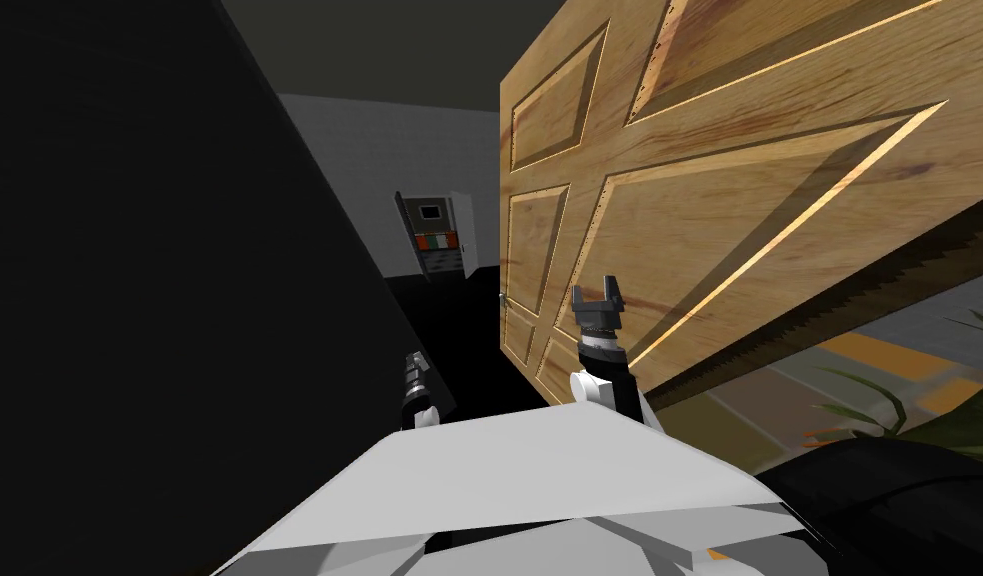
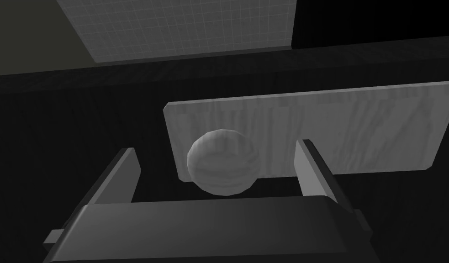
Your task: Push the door open
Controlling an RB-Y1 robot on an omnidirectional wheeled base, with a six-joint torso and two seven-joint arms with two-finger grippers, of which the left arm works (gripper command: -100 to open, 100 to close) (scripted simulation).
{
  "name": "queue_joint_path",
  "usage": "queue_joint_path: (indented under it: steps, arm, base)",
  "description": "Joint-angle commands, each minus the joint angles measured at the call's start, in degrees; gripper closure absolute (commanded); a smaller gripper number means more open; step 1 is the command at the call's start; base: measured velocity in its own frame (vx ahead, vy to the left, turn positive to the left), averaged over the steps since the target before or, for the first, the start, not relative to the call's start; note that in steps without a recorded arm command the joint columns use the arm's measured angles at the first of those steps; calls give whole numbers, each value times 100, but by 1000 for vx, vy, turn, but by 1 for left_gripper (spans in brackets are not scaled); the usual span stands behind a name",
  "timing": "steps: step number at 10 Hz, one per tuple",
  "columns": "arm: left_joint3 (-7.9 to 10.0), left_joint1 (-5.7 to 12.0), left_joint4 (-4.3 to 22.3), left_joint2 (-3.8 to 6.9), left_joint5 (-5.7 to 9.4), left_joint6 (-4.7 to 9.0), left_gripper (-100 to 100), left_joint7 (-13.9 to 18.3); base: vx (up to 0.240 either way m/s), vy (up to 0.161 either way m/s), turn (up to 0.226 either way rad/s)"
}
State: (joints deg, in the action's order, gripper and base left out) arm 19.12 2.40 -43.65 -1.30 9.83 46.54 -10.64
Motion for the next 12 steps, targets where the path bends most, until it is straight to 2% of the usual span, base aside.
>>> queue_joint_path:
  steps: [1,2,7,8,9,12]
  arm:
    - [0,0,0,0,0,0,-100,0]
    - [0,0,0,0,0,0,100,0]
    - [0,0,0,0,0,0,100,0]
    - [-57,-16,-1,133,42,-19,100,-28]
    - [-66,-17,-3,153,48,-20,100,-32]
    - [-163,-25,-25,311,116,-31,100,-76]
  base:
    - [67,48,-2]
    - [-14,-11,-2]
    - [-11,-8,1]
    - [91,8,185]
    - [147,23,140]
    - [175,72,160]
